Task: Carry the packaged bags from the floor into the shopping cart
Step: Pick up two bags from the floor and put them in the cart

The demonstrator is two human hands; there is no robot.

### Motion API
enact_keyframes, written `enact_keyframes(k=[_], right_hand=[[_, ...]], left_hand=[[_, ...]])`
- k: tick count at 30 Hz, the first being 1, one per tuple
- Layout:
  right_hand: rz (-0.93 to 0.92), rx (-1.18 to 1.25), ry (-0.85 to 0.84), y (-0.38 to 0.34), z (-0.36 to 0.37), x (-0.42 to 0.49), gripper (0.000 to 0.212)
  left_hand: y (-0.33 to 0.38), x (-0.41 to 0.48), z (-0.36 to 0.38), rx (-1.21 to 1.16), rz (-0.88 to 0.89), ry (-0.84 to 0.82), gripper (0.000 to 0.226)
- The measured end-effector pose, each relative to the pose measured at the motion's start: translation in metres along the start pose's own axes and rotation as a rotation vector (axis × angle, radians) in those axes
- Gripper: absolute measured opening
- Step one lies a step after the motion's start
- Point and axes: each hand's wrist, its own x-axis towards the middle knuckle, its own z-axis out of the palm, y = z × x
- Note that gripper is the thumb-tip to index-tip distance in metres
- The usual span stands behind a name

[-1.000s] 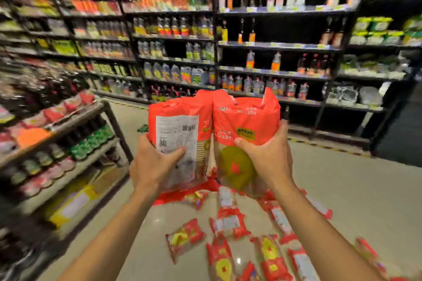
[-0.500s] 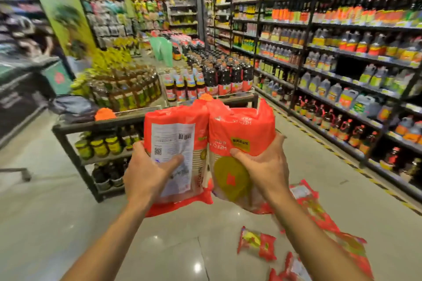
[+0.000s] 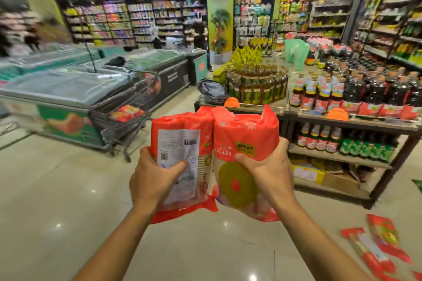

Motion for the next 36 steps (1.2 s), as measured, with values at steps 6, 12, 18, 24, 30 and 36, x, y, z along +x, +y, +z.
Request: enact_keyframes(k=[6,12,18,24,30,36], right_hand=[[-0.082,0.029,-0.135,-0.044,0.08,0.016,0.088],[-0.144,0.039,-0.201,-0.082,0.152,0.034,0.091],[-0.171,0.063,-0.24,-0.107,0.215,0.05,0.088],[-0.183,0.053,-0.273,-0.118,0.269,0.079,0.087],[-0.207,0.054,-0.315,-0.125,0.33,0.13,0.094],[-0.213,0.112,-0.368,-0.138,0.399,0.209,0.089]], left_hand=[[-0.039,0.049,-0.048,0.023,-0.047,0.11,0.061],[-0.071,0.104,-0.077,0.042,-0.046,0.172,0.065],[-0.102,0.157,-0.095,0.071,-0.083,0.213,0.067],[-0.129,0.208,-0.092,0.103,-0.126,0.236,0.069],[-0.145,0.269,-0.075,0.119,-0.156,0.261,0.07],[-0.146,0.36,-0.05,0.167,-0.194,0.318,0.071]])
